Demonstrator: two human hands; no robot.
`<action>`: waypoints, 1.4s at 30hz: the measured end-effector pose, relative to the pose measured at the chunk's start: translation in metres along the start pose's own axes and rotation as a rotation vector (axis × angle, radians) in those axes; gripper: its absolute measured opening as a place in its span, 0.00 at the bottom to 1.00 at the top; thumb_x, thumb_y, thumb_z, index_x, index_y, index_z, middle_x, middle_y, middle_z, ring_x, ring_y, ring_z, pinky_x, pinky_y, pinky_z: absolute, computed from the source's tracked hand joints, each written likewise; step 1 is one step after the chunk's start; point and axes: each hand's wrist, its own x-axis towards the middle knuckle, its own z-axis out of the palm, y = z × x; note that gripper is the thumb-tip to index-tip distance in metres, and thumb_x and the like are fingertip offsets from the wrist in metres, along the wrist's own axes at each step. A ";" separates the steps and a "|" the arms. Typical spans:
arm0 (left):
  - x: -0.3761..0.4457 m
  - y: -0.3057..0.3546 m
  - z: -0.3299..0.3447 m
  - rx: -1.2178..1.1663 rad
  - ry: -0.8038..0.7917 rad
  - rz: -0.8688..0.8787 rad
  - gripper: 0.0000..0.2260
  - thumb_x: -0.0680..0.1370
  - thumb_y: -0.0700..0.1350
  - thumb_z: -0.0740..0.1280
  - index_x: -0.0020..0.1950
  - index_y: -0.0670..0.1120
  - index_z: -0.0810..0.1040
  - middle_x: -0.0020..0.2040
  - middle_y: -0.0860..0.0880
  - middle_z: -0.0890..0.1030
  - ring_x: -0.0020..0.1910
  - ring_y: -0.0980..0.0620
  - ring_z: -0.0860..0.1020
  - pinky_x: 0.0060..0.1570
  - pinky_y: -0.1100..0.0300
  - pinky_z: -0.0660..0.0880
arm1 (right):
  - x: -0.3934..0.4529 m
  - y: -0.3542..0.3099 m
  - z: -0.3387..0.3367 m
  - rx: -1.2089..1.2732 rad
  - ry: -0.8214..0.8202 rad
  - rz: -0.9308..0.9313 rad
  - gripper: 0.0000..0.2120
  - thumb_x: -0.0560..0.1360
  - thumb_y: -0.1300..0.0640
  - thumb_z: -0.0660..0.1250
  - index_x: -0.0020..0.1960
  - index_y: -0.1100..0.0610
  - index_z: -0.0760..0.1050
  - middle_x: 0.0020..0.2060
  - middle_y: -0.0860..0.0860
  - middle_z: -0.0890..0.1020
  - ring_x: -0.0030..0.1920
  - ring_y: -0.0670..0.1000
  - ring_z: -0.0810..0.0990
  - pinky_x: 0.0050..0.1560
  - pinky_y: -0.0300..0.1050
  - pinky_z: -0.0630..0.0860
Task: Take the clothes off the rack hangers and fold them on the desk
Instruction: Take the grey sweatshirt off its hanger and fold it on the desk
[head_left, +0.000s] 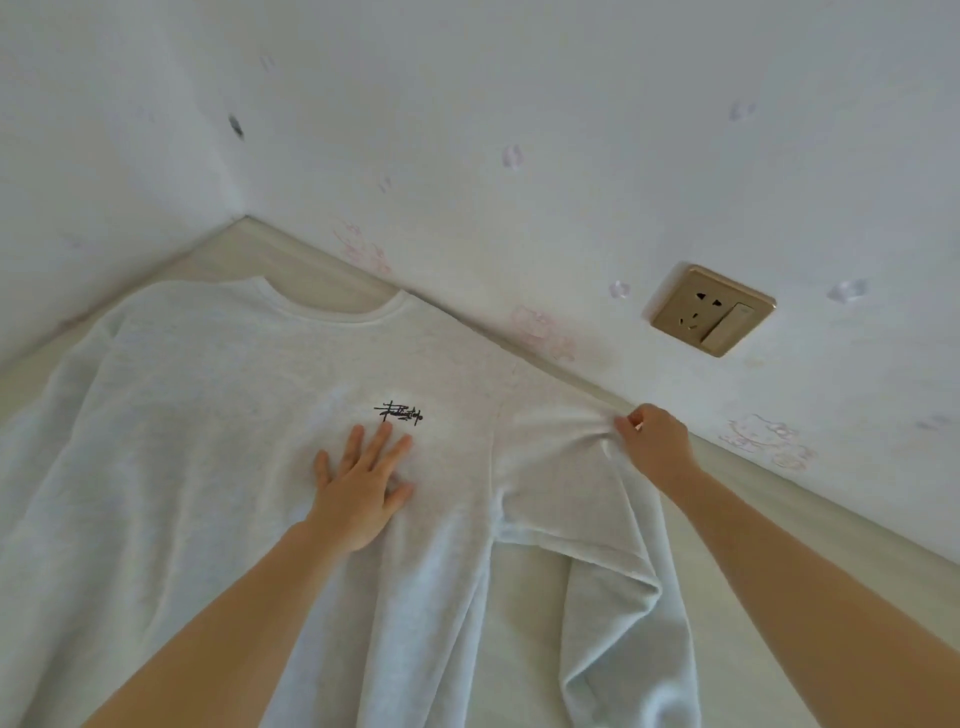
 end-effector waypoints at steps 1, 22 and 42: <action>0.000 0.004 -0.001 0.007 -0.015 -0.010 0.28 0.81 0.59 0.54 0.78 0.60 0.47 0.79 0.56 0.39 0.78 0.48 0.38 0.72 0.36 0.44 | -0.003 0.008 0.001 -0.024 -0.054 0.001 0.14 0.80 0.50 0.61 0.52 0.61 0.74 0.48 0.58 0.79 0.53 0.60 0.78 0.46 0.45 0.69; -0.030 0.154 0.048 0.181 -0.042 0.121 0.30 0.82 0.54 0.54 0.80 0.53 0.43 0.80 0.49 0.39 0.78 0.41 0.40 0.73 0.39 0.47 | -0.075 0.122 -0.035 0.253 -0.310 0.262 0.11 0.81 0.54 0.53 0.59 0.61 0.63 0.47 0.55 0.73 0.40 0.50 0.71 0.38 0.43 0.68; -0.081 0.177 0.062 0.073 0.121 -0.104 0.33 0.77 0.35 0.60 0.80 0.44 0.49 0.80 0.47 0.51 0.78 0.45 0.55 0.70 0.53 0.65 | -0.052 0.168 -0.060 -0.706 -0.184 -0.497 0.17 0.78 0.59 0.57 0.66 0.53 0.70 0.71 0.52 0.63 0.71 0.59 0.59 0.71 0.52 0.58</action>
